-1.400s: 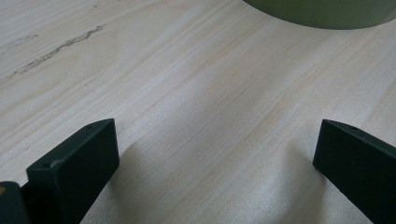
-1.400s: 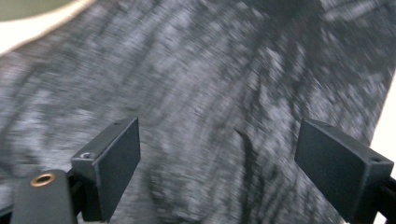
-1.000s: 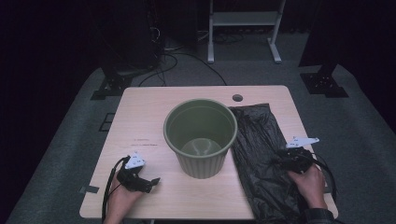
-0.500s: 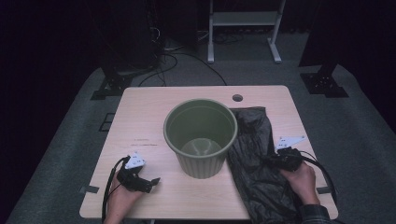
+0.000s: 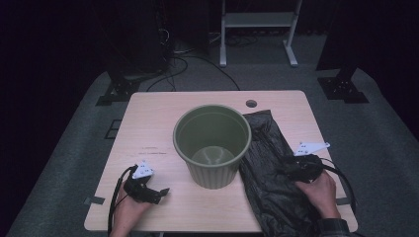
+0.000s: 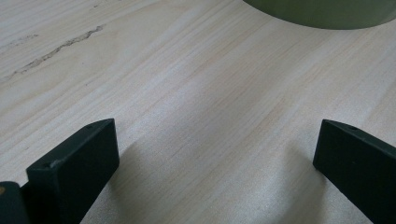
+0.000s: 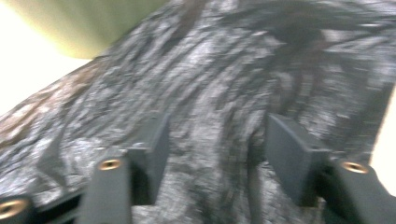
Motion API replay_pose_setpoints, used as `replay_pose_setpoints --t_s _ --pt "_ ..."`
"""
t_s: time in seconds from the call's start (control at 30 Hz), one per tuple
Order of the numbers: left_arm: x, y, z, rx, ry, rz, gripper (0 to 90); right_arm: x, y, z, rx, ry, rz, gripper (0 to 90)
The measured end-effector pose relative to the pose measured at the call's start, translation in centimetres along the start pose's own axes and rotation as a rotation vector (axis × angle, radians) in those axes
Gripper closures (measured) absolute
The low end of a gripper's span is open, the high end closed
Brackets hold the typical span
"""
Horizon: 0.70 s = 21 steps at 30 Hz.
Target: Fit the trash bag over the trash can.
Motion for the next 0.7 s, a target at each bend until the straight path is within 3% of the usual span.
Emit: replay_pose_setpoints --t_s 0.1,0.23,0.47,0.7 --pt "0.0 0.0 0.0 0.0 0.0 0.0 0.0 -1.1 0.6 0.0 -0.004 -0.029 -0.084 19.0" --pt "0.0 0.0 0.0 0.0 0.0 0.001 0.0 -2.6 0.2 -0.8 0.017 -0.085 -0.126 12.3" --pt "0.0 0.0 0.0 0.0 0.0 0.001 0.0 -4.1 -1.7 -1.6 0.074 -0.132 -0.116 9.8" --pt "0.0 0.0 0.0 0.0 0.0 0.0 0.0 -3.8 -3.4 -1.6 0.094 -0.136 -0.033 6.5"
Point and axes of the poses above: each handheld gripper's, and its own axes: y roughly backward along the jaws, z roughly out of its top, x roughly to its left, the point moved 5 cm from there along -y, roughly forward along the jaws, and after that the axes turned 3 degrees about -z, right-handed, at the moved point
